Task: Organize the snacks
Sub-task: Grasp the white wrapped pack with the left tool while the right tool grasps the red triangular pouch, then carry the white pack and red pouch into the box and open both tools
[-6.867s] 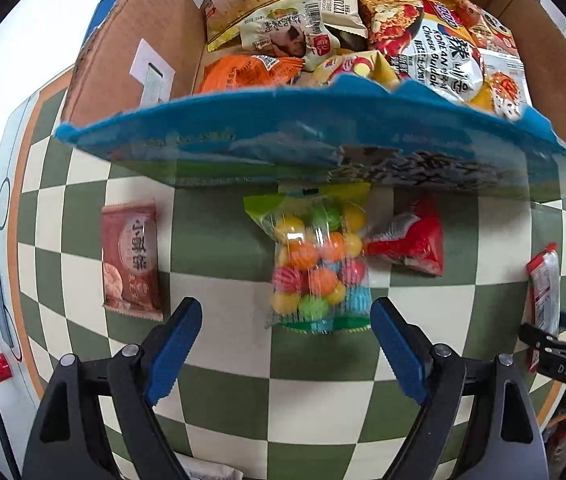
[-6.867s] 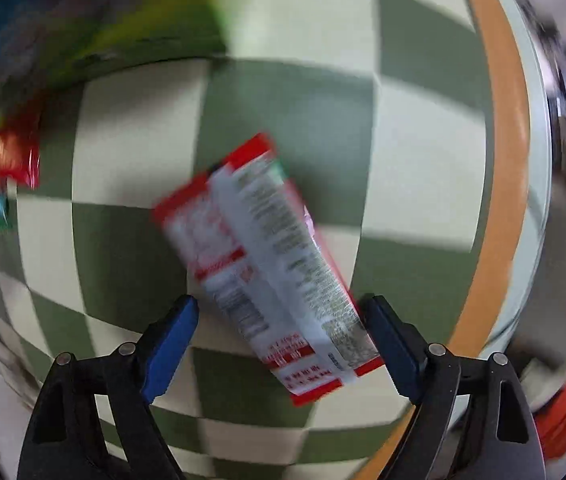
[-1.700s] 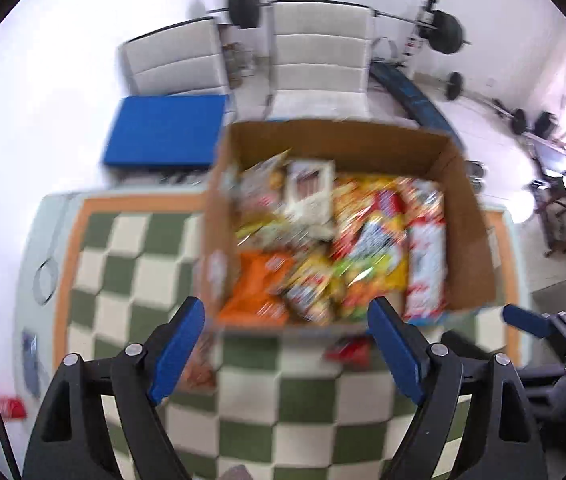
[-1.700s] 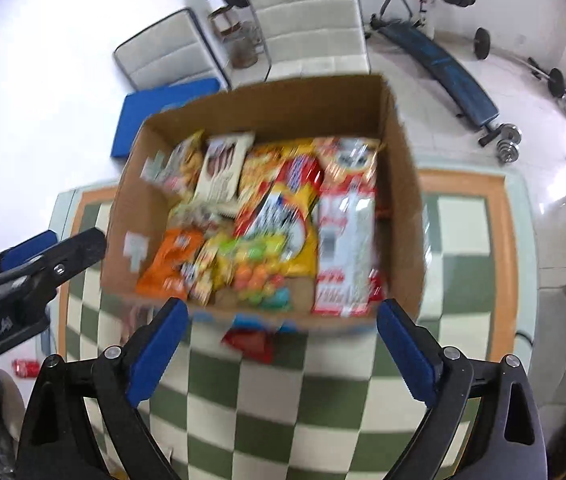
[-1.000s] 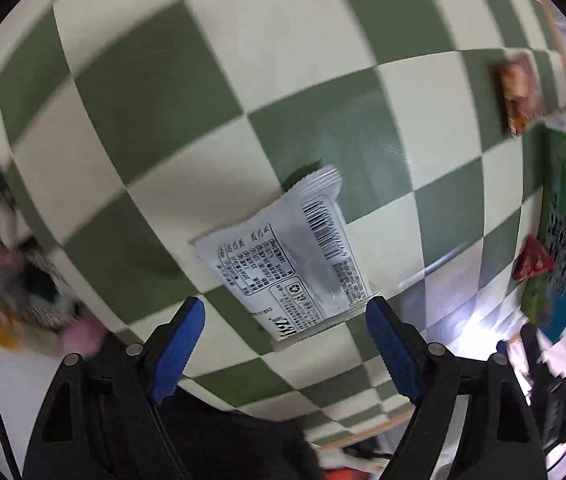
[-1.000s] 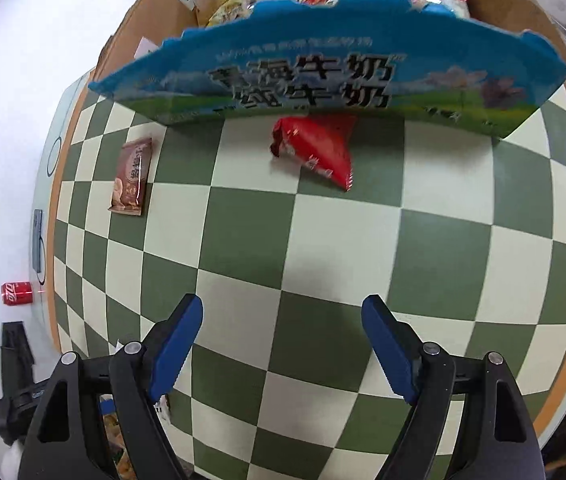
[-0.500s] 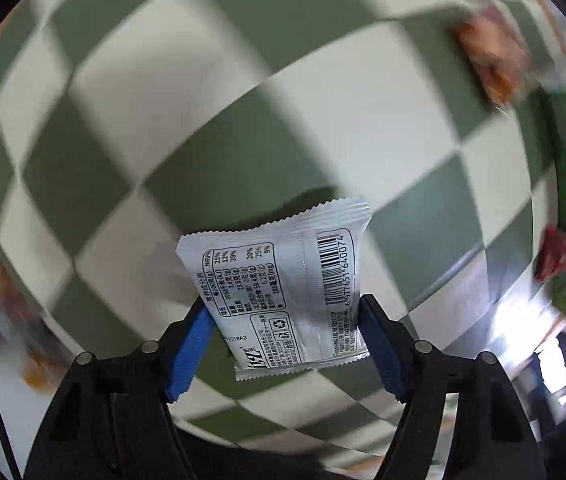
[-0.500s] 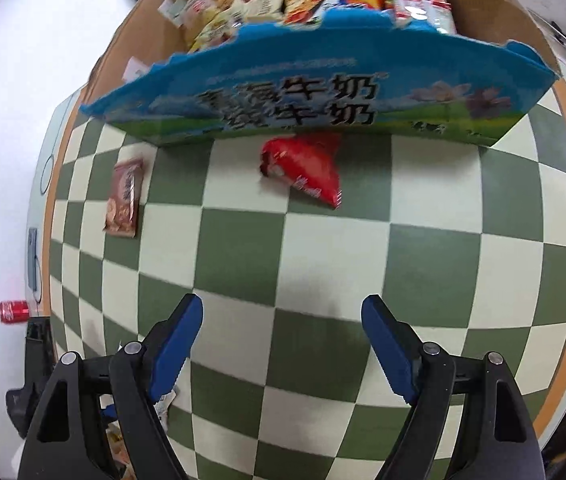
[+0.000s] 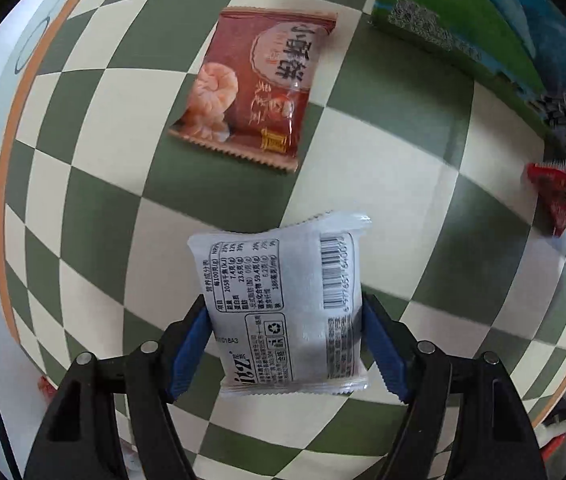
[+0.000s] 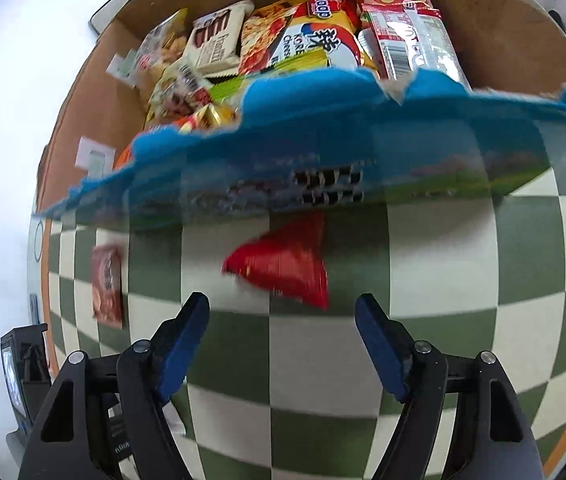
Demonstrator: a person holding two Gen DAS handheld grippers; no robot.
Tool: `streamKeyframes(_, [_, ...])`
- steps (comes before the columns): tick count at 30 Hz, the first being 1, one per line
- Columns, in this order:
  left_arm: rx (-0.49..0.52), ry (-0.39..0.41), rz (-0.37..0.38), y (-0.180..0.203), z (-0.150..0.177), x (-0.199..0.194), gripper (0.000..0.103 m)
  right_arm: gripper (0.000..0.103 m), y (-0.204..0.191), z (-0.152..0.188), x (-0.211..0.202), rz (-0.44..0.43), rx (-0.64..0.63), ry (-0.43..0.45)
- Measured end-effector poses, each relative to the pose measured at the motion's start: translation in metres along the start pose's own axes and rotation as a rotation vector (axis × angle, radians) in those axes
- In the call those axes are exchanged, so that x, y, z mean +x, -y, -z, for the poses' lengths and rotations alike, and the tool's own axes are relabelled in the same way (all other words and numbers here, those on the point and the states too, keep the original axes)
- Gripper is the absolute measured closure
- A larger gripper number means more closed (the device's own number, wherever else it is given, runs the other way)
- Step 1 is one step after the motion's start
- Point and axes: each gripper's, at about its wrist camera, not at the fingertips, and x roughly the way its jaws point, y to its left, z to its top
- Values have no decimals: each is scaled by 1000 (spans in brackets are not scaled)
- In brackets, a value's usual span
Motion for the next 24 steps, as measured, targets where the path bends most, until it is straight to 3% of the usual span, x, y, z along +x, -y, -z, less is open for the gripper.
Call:
streamKeyframes(3, [-12,-13,14,-9,-7,1,31,26,1,-8,11,5,11,-10])
streamKeyframes(6, [-12,-1,13,-19,-9,0,31,49,1,-13,20,4,21,-20])
streamKeyframes(10, [-3,11,7,-37,3,-1,32,61,-3,-15,20,3,12,-7])
streamKeyframes(15, [26,57,13,-21,11,-20,32,63,-4,-9,12,4,-24,3])
streamKeyframes(24, [131,186,82,7,30,-93,32,64,3,22,-32,-55,-61,47])
